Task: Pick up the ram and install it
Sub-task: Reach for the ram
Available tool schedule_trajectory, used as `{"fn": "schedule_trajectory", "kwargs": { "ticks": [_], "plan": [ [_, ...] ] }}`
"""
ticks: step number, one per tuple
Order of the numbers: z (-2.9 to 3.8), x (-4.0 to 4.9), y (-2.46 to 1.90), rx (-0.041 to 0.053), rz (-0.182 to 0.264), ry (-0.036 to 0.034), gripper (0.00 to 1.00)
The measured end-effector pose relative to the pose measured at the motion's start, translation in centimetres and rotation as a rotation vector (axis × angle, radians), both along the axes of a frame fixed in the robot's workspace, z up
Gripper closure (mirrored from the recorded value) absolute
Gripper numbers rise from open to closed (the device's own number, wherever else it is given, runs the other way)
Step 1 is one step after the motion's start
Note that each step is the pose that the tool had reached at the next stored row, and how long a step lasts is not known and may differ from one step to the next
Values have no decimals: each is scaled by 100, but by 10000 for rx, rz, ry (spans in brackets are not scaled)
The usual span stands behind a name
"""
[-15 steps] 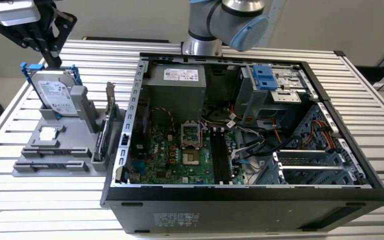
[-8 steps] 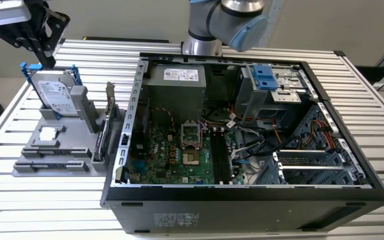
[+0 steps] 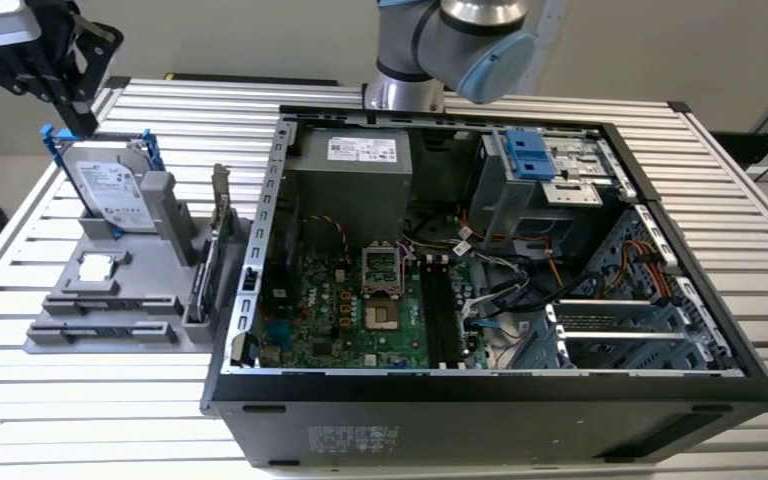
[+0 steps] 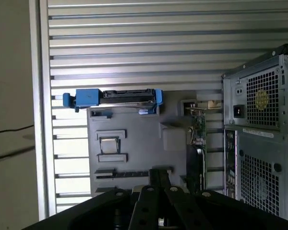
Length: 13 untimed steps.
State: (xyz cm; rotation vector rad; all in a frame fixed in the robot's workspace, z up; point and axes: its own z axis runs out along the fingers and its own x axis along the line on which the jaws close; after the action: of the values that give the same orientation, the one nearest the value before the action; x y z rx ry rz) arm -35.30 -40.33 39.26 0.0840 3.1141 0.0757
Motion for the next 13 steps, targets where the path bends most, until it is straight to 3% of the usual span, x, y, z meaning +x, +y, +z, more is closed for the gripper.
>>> {"fn": "schedule_trajectory", "kwargs": {
  "ticks": [7,13],
  "plan": [
    [0,-86,0,0,11,-19,100],
    [0,-95,0,0,12,-20,100]
  ]
}}
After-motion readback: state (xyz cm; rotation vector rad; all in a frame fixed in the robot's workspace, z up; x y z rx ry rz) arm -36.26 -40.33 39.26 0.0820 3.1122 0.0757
